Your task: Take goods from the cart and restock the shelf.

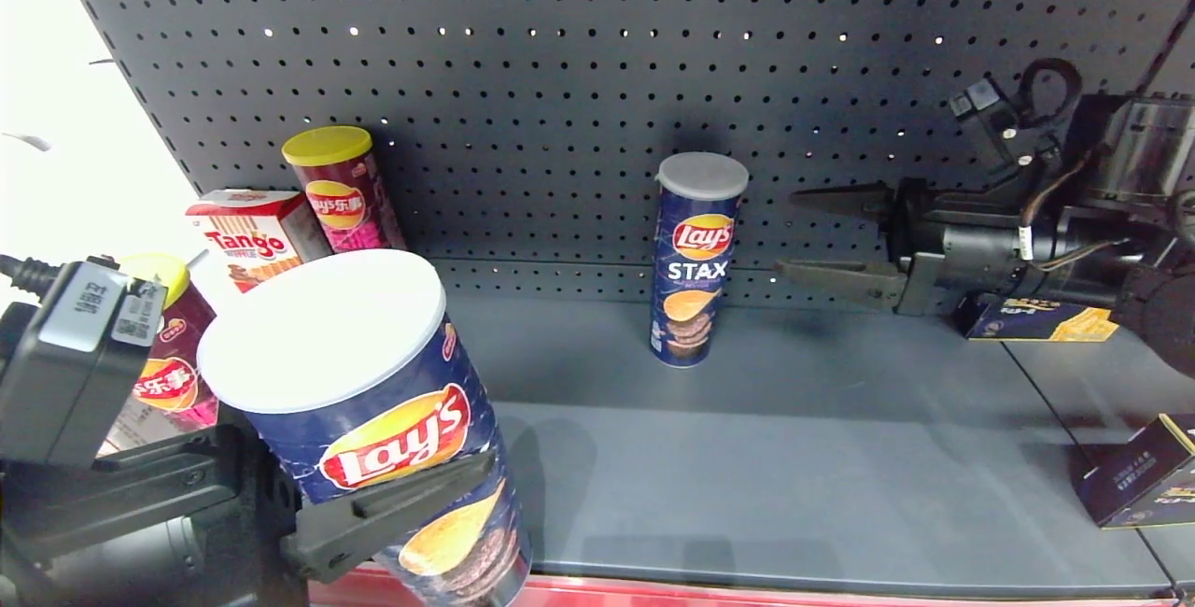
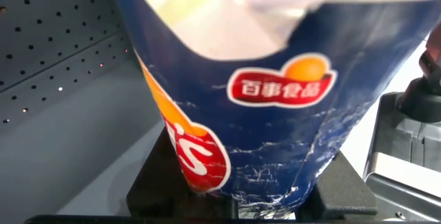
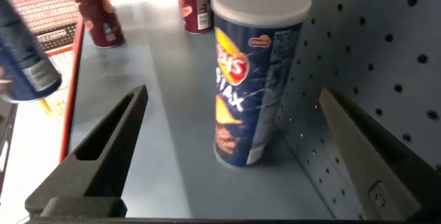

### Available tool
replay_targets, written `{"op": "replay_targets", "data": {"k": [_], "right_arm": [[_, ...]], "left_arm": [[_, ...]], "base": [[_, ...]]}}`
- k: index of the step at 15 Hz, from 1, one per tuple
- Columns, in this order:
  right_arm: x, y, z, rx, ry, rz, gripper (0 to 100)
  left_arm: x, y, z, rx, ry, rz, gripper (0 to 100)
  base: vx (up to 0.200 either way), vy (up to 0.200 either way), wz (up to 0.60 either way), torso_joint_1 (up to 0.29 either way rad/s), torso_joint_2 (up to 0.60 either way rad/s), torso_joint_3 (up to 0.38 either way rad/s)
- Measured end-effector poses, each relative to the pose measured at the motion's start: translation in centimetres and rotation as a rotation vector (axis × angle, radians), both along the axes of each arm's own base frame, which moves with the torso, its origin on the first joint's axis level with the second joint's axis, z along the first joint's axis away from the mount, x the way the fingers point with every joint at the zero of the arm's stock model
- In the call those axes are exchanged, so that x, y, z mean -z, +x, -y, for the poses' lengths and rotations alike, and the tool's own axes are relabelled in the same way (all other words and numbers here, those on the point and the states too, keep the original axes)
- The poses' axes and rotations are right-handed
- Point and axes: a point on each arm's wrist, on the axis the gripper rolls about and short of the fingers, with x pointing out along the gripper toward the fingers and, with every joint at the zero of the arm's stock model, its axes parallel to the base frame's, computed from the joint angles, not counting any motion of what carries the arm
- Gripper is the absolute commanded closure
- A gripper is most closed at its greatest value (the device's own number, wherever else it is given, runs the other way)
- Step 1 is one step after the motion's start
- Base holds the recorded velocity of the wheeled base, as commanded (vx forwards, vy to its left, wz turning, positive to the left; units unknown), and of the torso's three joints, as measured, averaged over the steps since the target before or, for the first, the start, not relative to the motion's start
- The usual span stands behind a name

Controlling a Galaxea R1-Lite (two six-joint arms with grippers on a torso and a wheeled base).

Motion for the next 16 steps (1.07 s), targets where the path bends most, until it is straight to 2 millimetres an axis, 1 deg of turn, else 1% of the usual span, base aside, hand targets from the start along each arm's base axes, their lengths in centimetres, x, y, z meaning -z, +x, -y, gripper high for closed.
{"op": "replay_targets", "data": {"k": [3, 7, 12, 16], "right_arm": [[1.2, 1.7, -1.4, -0.025, -0.009, -0.028, 0], [2.8, 3.7, -2.5, -0.038, -0.025, -0.047, 0], [5.0, 5.3, -3.4, -0.048, -0.05, -0.074, 0], [6.4, 6.6, -4.1, -0.058, -0.055, -0.081, 0]], "left_arm": [[0.0, 0.2, -0.2, -0.015, -0.001, 0.0, 100], [-0.1, 0.3, -0.4, -0.03, -0.003, -0.001, 100], [-0.2, 0.4, -0.4, -0.032, -0.013, -0.008, 100], [-0.6, 0.5, -0.4, -0.032, -0.021, 0.004, 100]], "base": [[0.0, 0.0, 0.0, 0.0, 0.0, 0.0], [0.0, 0.0, 0.0, 0.0, 0.0, 0.0], [0.0, 0.0, 0.0, 0.0, 0.0, 0.0], [0.0, 0.0, 0.0, 0.0, 0.0, 0.0]]}}
